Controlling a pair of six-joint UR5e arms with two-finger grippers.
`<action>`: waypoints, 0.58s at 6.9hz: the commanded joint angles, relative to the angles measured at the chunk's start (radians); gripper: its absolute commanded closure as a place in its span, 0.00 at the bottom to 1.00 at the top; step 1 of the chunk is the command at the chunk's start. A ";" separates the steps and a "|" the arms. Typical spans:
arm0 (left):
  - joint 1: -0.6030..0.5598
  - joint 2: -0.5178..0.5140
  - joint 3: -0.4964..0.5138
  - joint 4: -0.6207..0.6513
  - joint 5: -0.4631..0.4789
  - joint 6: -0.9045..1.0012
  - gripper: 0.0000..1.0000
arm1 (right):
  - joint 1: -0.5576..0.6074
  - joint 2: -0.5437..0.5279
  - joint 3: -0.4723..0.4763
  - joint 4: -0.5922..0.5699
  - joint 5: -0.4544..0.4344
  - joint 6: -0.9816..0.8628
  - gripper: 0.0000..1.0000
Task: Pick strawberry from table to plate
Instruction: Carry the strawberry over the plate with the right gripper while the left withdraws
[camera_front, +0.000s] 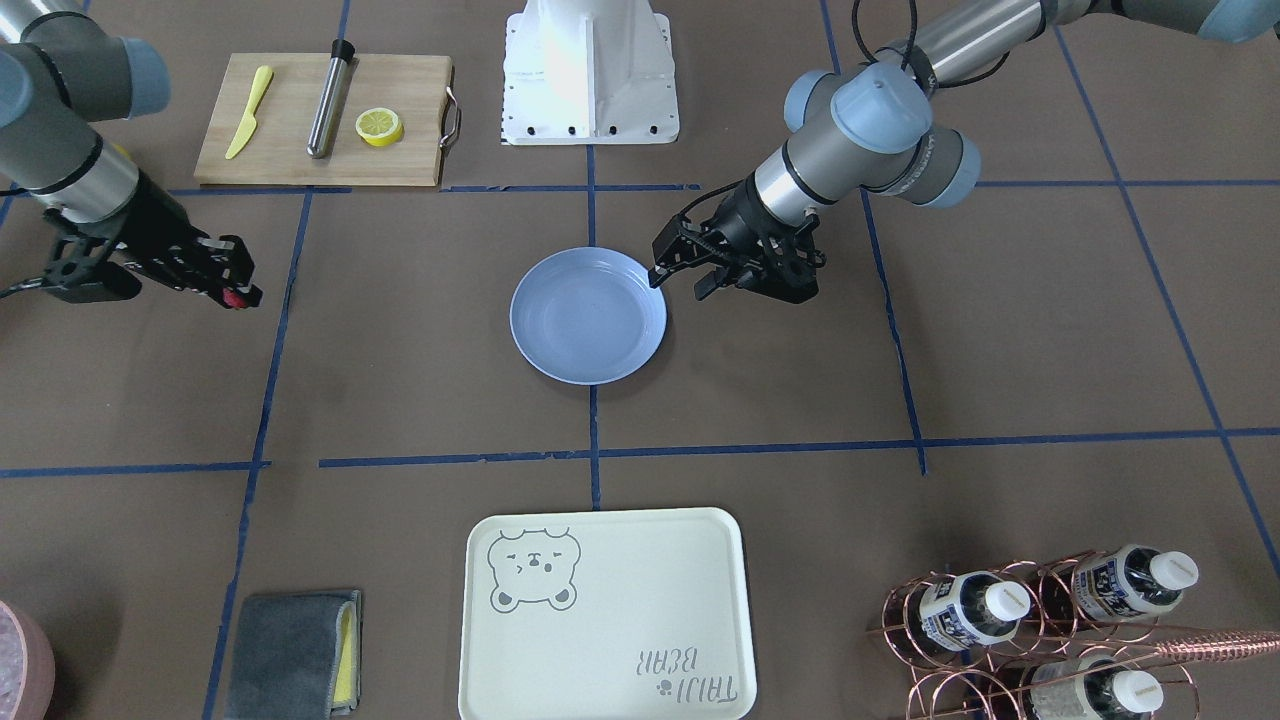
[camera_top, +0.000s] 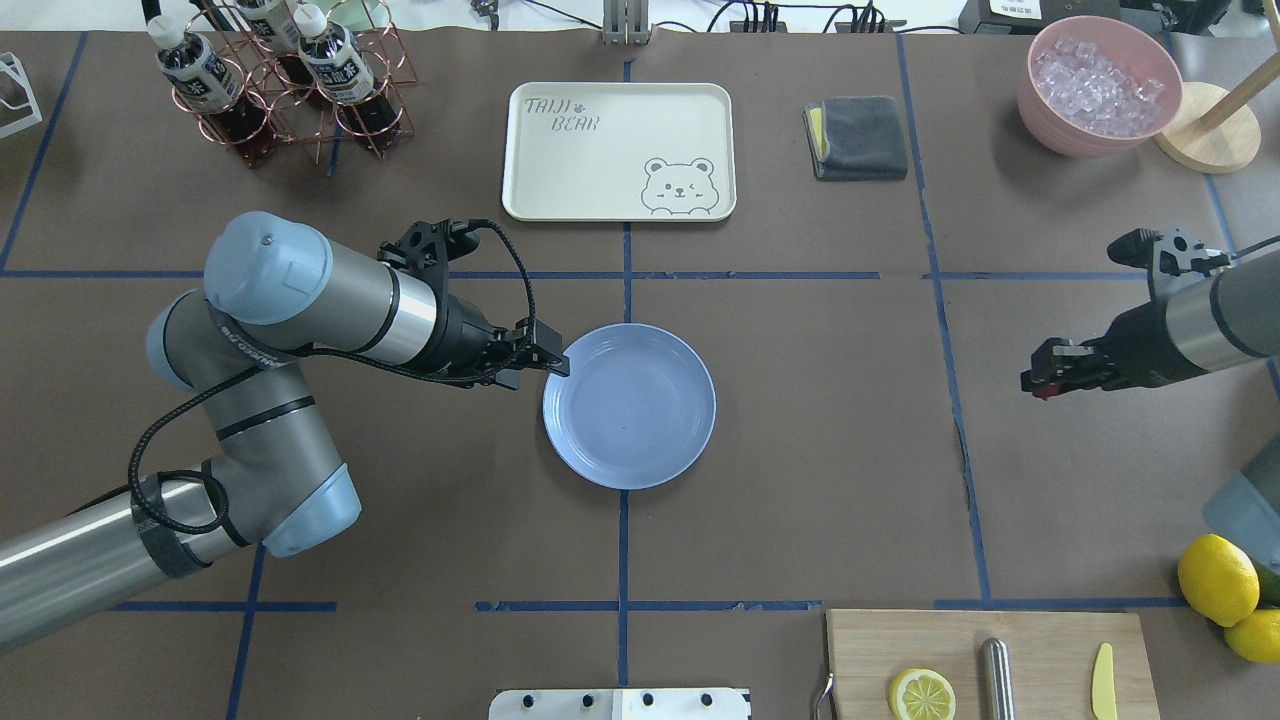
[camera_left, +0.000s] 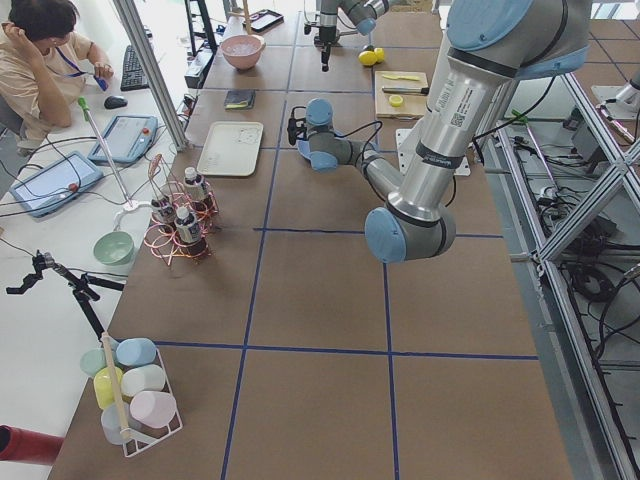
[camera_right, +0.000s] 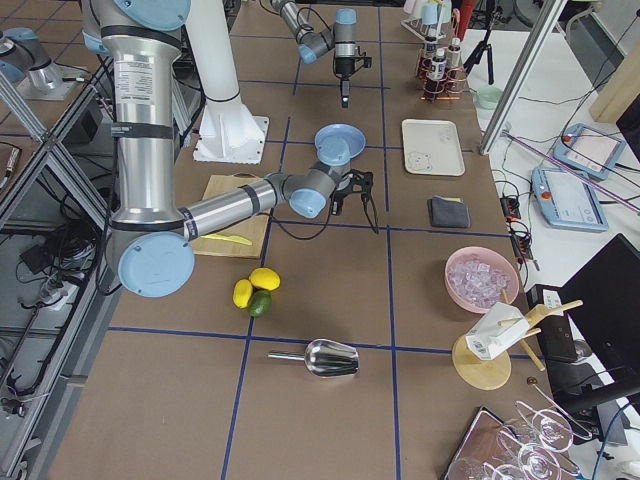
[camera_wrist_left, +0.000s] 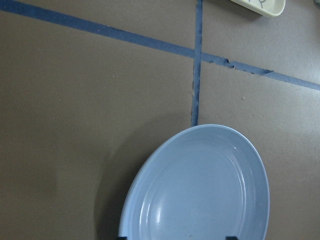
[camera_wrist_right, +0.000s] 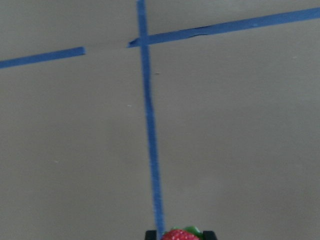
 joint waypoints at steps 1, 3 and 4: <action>-0.097 0.060 -0.034 0.001 -0.091 0.026 0.28 | -0.130 0.233 0.000 -0.150 -0.100 0.208 1.00; -0.117 0.163 -0.106 0.001 -0.101 0.157 0.28 | -0.250 0.427 -0.041 -0.318 -0.244 0.301 1.00; -0.138 0.228 -0.132 -0.001 -0.102 0.217 0.28 | -0.270 0.537 -0.151 -0.314 -0.282 0.365 1.00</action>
